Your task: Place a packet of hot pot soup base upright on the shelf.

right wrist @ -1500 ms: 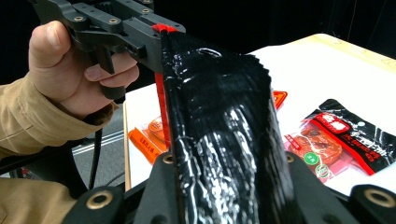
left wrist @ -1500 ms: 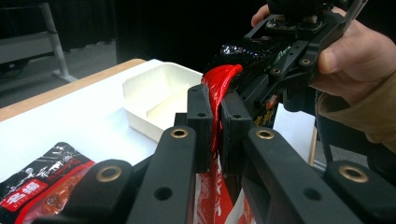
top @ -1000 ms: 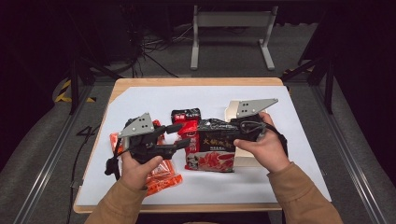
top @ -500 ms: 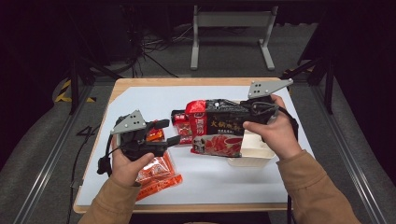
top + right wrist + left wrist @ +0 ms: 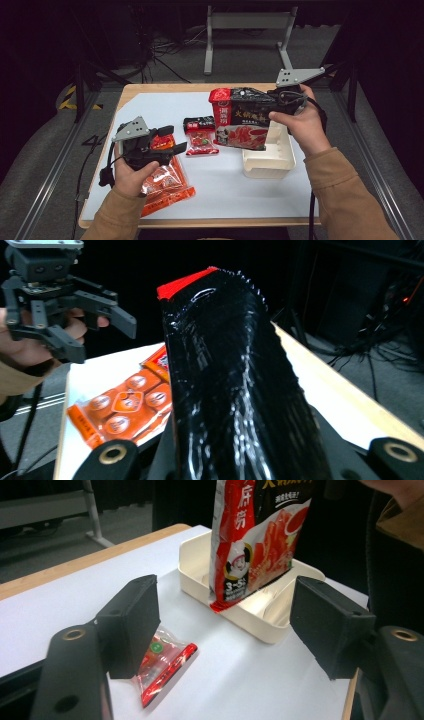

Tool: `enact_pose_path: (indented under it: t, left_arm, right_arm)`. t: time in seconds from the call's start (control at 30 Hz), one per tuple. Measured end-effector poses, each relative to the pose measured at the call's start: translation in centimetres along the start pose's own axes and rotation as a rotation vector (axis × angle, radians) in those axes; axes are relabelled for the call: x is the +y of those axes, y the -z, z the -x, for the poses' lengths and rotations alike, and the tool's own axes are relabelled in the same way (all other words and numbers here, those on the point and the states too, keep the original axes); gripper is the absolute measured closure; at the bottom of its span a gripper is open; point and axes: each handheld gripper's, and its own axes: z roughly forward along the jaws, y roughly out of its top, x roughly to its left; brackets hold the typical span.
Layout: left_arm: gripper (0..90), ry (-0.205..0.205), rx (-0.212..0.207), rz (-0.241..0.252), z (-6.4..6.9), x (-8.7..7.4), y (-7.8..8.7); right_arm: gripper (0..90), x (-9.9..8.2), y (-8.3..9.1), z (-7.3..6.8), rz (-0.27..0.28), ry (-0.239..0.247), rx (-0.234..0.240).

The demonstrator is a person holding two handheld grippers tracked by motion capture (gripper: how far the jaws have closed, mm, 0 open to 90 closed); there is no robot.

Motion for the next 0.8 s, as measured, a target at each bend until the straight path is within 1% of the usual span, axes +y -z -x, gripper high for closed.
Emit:
enact_pose_path:
  t: [0.13, 0.2, 0.27, 0.3, 0.33, 0.4, 0.43, 0.47, 0.53, 0.67, 0.77, 0.8]
  left_arm:
    - [27.5, 0.007, 0.007, 0.001, -0.2, -0.1, 0.0]
    - [27.2, 0.015, 0.011, 0.002, -0.3, -0.2, 0.1]
    - [26.8, 0.010, 0.016, 0.003, -0.4, -0.2, 0.1]
    - [26.6, 0.020, 0.016, 0.003, -0.4, -0.3, 0.2]
    - [26.5, 0.020, 0.014, 0.005, -0.5, -0.3, 0.2]
    - [26.3, 0.015, 0.019, 0.002, -0.6, -0.3, 0.3]
    - [26.3, 0.029, 0.021, 0.001, -0.6, -0.3, 0.3]
    - [26.3, 0.032, 0.018, 0.005, -0.6, -0.4, 0.3]
    - [26.2, 0.024, 0.022, 0.005, -0.7, -0.4, 0.3]
    - [26.7, 0.039, 0.015, 0.009, -0.8, -0.4, 0.4]
    - [26.7, 0.036, 0.019, 0.006, -1.0, -0.5, 0.5]
    - [26.7, 0.036, 0.019, 0.006, -1.0, -0.5, 0.5]
  right_arm:
    - [79.0, 0.1, 0.3, 1.2, 0.011, 0.012, -0.020]
    - [79.0, 0.1, 0.4, 1.7, 0.009, 0.010, -0.031]
    - [79.0, 0.2, 0.5, 2.2, 0.010, 0.011, -0.040]
    - [78.9, 0.2, 0.5, 2.5, 0.009, 0.012, -0.047]
    - [78.9, 0.3, 0.6, 2.8, 0.006, 0.016, -0.056]
    - [78.9, 0.3, 0.6, 3.1, 0.002, 0.027, -0.065]
    - [78.8, 0.3, 0.7, 3.4, -0.001, 0.033, -0.074]
    - [78.8, 0.3, 0.7, 3.6, -0.003, 0.037, -0.080]
    - [78.8, 0.3, 0.8, 4.0, -0.007, 0.037, -0.088]
    - [79.0, 0.1, 1.0, 4.9, -0.009, 0.043, -0.102]
    - [79.1, 0.0, 1.2, 5.6, -0.009, 0.058, -0.127]
    - [79.1, 0.0, 1.2, 5.6, -0.009, 0.058, -0.127]
